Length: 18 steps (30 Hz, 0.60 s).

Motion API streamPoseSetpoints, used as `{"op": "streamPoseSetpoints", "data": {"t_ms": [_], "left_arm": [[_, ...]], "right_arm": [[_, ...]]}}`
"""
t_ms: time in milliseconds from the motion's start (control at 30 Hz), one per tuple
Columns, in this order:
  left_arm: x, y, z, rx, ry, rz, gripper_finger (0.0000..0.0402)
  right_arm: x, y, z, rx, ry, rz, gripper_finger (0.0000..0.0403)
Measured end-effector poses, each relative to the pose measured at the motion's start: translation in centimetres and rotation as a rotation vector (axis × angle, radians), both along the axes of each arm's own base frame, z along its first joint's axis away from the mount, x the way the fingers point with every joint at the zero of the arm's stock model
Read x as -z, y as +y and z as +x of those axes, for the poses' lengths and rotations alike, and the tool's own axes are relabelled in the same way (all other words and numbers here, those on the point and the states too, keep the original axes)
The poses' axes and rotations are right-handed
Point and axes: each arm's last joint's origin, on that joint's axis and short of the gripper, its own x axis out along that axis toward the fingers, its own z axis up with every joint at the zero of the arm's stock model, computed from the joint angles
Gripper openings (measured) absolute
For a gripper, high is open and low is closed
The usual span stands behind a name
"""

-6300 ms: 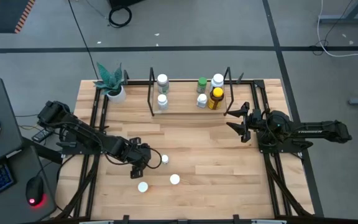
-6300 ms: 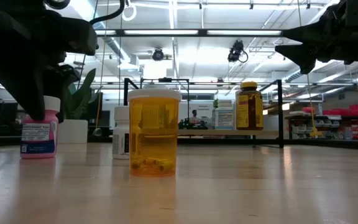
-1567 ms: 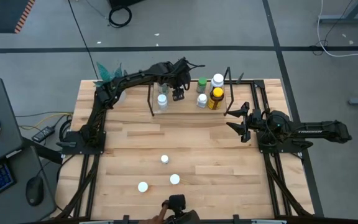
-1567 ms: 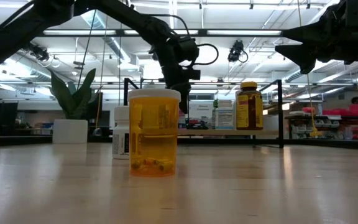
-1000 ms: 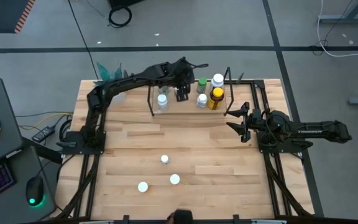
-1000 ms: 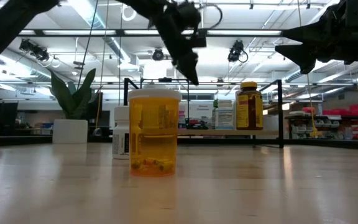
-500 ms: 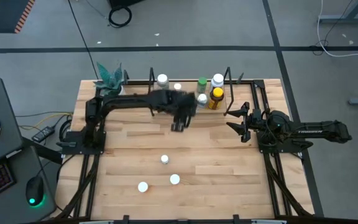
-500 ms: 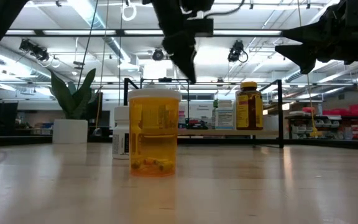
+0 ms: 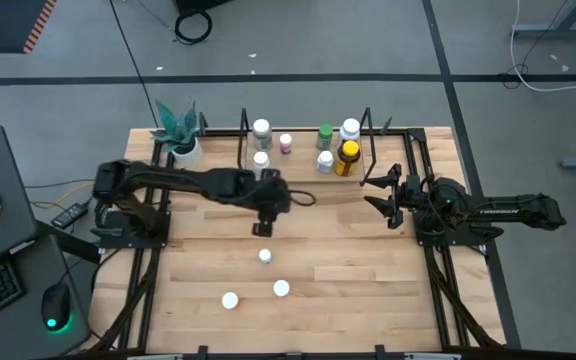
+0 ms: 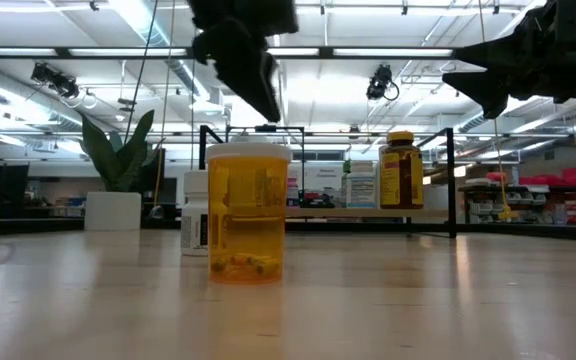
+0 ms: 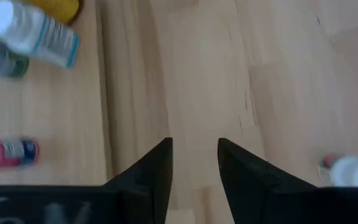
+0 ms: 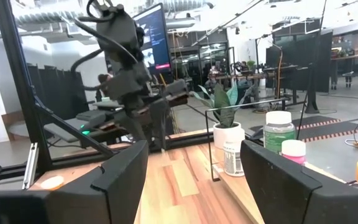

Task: Pick and place medicine bottles onto shelf by color
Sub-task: Put the left orange medicine bottle on the shelf

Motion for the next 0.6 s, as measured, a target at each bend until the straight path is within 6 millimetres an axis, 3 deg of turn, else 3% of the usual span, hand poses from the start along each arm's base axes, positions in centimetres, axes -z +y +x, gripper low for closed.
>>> {"op": "streamPoseSetpoints", "data": {"t_ms": [600], "left_arm": [[-0.4, -0.4, -8.6, -0.099, -0.177, -0.062, 0.0135]], "right_arm": [[0.1, 0.0, 0.1, -0.001, 0.014, 0.002, 0.0265]]}}
